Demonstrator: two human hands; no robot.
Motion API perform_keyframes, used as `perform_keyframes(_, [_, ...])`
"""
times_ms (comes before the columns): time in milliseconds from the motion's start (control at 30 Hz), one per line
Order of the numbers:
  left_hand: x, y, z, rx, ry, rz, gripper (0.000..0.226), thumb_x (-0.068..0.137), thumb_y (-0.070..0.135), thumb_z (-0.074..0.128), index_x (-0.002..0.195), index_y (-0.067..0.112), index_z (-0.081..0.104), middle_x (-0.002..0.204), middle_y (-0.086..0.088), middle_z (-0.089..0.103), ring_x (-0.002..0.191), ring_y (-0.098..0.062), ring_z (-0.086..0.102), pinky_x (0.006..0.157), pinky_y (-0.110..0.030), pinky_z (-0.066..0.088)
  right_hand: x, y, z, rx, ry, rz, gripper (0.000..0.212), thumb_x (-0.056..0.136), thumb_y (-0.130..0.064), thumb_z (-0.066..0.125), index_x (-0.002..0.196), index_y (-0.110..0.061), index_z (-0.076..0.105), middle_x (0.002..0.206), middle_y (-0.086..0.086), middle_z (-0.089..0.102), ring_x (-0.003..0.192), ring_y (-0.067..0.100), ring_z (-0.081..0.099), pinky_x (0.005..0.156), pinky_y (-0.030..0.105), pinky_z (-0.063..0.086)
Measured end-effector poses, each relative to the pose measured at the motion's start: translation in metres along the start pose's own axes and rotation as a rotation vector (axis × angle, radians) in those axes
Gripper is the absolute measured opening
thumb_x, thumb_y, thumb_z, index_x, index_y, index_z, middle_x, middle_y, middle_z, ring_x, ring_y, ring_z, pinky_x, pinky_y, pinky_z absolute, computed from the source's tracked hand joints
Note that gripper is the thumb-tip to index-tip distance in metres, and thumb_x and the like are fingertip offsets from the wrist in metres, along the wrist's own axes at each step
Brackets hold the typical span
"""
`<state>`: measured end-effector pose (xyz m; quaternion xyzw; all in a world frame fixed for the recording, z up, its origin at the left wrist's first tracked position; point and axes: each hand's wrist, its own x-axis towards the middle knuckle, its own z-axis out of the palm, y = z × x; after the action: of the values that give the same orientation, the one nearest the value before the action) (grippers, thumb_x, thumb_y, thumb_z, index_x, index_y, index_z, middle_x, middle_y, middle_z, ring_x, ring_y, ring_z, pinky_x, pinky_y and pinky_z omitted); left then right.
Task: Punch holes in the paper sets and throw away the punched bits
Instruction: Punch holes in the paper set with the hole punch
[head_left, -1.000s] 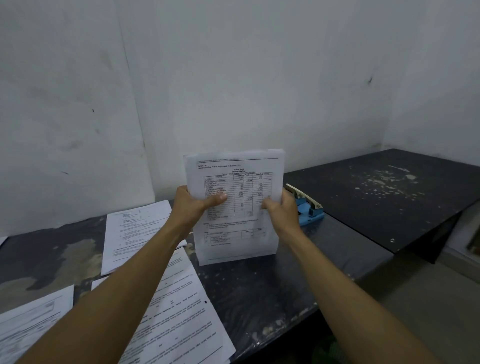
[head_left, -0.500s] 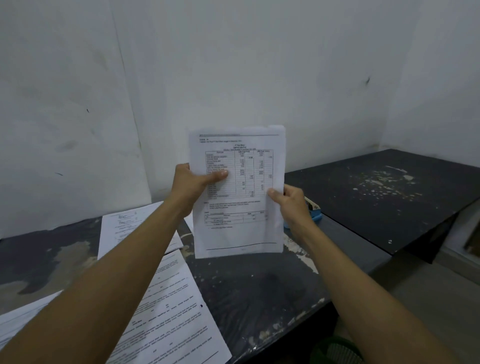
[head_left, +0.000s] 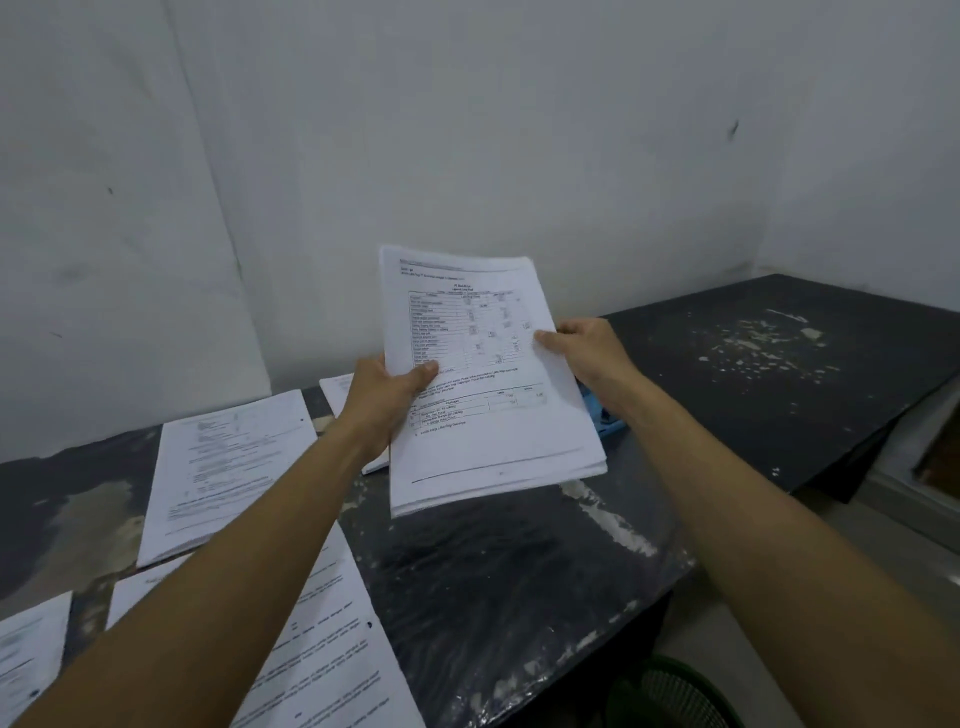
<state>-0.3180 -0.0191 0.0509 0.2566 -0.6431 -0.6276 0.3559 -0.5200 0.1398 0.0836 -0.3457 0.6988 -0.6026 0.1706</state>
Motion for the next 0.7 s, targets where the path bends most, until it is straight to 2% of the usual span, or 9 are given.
perform_keyframes(67, [0.005, -0.019, 0.004, -0.017, 0.017, -0.047, 0.011, 0.087, 0.018, 0.077, 0.096, 0.021, 0.071, 0.092, 0.003, 0.079, 0.083, -0.018, 0.076, 0.071, -0.034, 0.062, 0.015, 0.007, -0.007, -0.048, 0.100, 0.000, 0.014, 0.093, -0.020, 0.067, 0.091, -0.007, 0.072, 0.082, 0.001, 0.076, 0.065, 0.012, 0.071, 0.051, 0.022, 0.053])
perform_keyframes(133, [0.009, -0.037, 0.008, -0.018, 0.053, -0.078, 0.012, 0.087, 0.015, 0.078, 0.095, 0.022, 0.071, 0.091, 0.005, 0.078, 0.082, -0.016, 0.076, 0.070, -0.032, 0.061, 0.029, 0.015, -0.012, -0.104, 0.200, -0.028, 0.010, 0.092, -0.014, 0.064, 0.087, -0.010, 0.071, 0.080, 0.003, 0.075, 0.069, 0.015, 0.071, 0.056, 0.025, 0.055])
perform_keyframes(233, [0.013, -0.060, 0.018, 0.007, 0.070, -0.113, 0.014, 0.086, 0.012, 0.078, 0.094, 0.022, 0.071, 0.082, 0.011, 0.077, 0.077, -0.011, 0.075, 0.060, -0.023, 0.059, 0.047, 0.032, -0.021, -0.296, 0.275, -0.092, 0.008, 0.089, -0.015, 0.066, 0.088, -0.017, 0.073, 0.084, -0.008, 0.071, 0.077, 0.004, 0.065, 0.064, 0.015, 0.047])
perform_keyframes(300, [0.017, -0.072, 0.026, 0.019, 0.088, -0.149, 0.014, 0.086, 0.012, 0.078, 0.093, 0.021, 0.070, 0.081, 0.011, 0.076, 0.074, -0.010, 0.075, 0.056, -0.021, 0.058, 0.058, 0.046, -0.025, -0.373, 0.260, -0.099, 0.010, 0.090, -0.015, 0.064, 0.093, -0.019, 0.073, 0.085, -0.010, 0.069, 0.079, 0.000, 0.061, 0.069, 0.017, 0.045])
perform_keyframes(367, [0.022, -0.081, 0.035, 0.025, 0.099, -0.184, 0.015, 0.085, 0.010, 0.079, 0.092, 0.020, 0.070, 0.085, 0.008, 0.075, 0.075, -0.010, 0.074, 0.055, -0.022, 0.058, 0.068, 0.058, -0.028, -0.414, 0.222, -0.077, 0.012, 0.091, -0.016, 0.062, 0.098, -0.020, 0.071, 0.093, -0.007, 0.069, 0.083, 0.004, 0.062, 0.075, 0.023, 0.046])
perform_keyframes(533, [0.031, -0.096, 0.056, 0.054, 0.106, -0.244, 0.018, 0.085, 0.009, 0.079, 0.087, 0.021, 0.066, 0.085, 0.004, 0.073, 0.074, -0.013, 0.073, 0.049, -0.022, 0.056, 0.087, 0.081, -0.030, -0.517, 0.040, 0.003, 0.034, 0.101, -0.025, 0.046, 0.127, -0.013, 0.065, 0.128, 0.001, 0.064, 0.109, 0.016, 0.056, 0.090, 0.030, 0.043])
perform_keyframes(600, [0.034, -0.101, 0.063, 0.065, 0.114, -0.261, 0.018, 0.085, 0.009, 0.079, 0.086, 0.021, 0.066, 0.085, 0.003, 0.072, 0.075, -0.015, 0.072, 0.046, -0.021, 0.054, 0.091, 0.089, -0.031, -0.555, -0.028, 0.057, 0.036, 0.103, -0.027, 0.037, 0.112, -0.009, 0.067, 0.117, 0.010, 0.066, 0.100, 0.024, 0.060, 0.084, 0.036, 0.046])
perform_keyframes(667, [0.037, -0.104, 0.068, 0.055, 0.120, -0.274, 0.017, 0.085, 0.008, 0.078, 0.087, 0.020, 0.066, 0.086, 0.003, 0.072, 0.076, -0.015, 0.071, 0.046, -0.021, 0.053, 0.094, 0.096, -0.030, -0.641, -0.070, 0.092, 0.034, 0.102, -0.027, 0.031, 0.087, -0.012, 0.058, 0.091, 0.009, 0.061, 0.074, 0.021, 0.052, 0.065, 0.034, 0.037])
perform_keyframes(700, [0.038, -0.106, 0.071, 0.054, 0.119, -0.280, 0.017, 0.085, 0.008, 0.078, 0.089, 0.019, 0.066, 0.087, 0.002, 0.072, 0.077, -0.016, 0.071, 0.048, -0.022, 0.054, 0.095, 0.098, -0.030, -0.663, -0.070, 0.097, 0.032, 0.102, -0.025, 0.029, 0.084, -0.014, 0.052, 0.085, 0.008, 0.056, 0.067, 0.019, 0.045, 0.060, 0.034, 0.032])
